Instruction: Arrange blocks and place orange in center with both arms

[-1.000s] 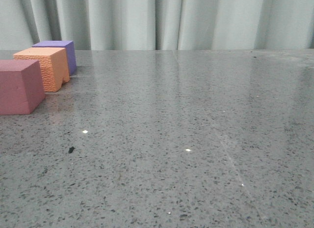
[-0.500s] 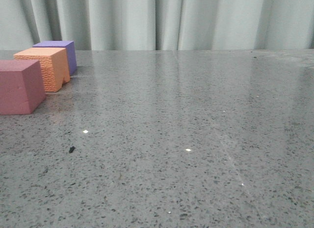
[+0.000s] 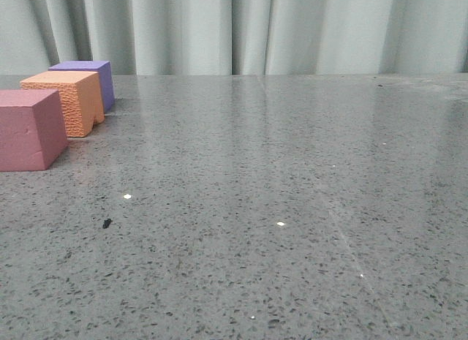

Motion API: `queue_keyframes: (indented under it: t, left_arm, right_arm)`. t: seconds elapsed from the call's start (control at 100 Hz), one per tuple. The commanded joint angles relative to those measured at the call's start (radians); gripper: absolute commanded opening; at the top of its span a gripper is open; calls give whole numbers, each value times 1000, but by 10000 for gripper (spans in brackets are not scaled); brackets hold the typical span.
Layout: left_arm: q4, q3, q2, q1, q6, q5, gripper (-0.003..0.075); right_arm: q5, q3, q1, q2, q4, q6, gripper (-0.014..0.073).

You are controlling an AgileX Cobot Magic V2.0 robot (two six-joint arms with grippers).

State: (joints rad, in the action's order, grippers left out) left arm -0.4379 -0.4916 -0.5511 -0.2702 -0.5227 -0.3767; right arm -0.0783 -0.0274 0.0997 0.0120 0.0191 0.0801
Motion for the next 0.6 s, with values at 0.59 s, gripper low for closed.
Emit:
queue_keyframes:
  t: [0.59]
  left_arm:
    - [247, 540, 468, 204, 242, 418, -10]
  right_arm:
    - [78, 14, -3, 17, -1, -8, -67]
